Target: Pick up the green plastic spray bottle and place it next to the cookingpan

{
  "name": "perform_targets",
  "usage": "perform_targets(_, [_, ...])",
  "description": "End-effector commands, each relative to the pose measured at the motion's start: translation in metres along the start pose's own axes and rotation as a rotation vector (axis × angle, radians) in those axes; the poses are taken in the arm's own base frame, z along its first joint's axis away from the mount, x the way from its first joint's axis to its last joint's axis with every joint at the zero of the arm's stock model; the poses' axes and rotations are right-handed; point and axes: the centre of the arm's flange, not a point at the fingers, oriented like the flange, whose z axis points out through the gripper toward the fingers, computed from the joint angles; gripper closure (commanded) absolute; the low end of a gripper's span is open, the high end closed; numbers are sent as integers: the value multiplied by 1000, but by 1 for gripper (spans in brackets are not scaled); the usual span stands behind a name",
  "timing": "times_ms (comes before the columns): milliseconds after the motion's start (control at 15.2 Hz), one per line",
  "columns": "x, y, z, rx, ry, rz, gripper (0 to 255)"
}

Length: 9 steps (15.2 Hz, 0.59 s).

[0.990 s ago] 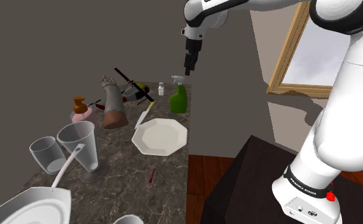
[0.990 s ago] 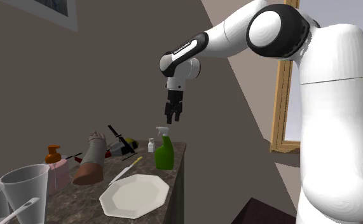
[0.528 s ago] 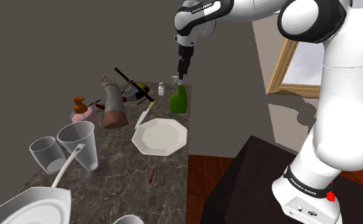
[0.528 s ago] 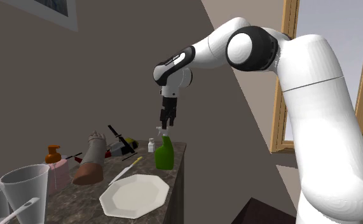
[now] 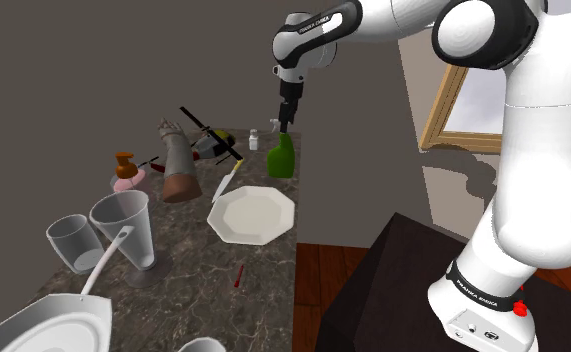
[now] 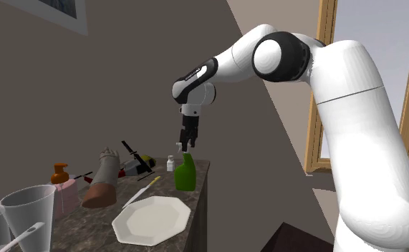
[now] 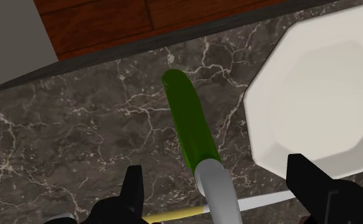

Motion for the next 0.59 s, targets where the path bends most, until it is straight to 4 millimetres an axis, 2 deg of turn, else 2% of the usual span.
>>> perform_targets(0, [0,0,0,0,0,0,0])
perform_targets(198, [0,0,0,0,0,0,0])
perform_targets(264, [0,0,0,0,0,0,255])
perform_targets(528, [0,0,0,0,0,0,255])
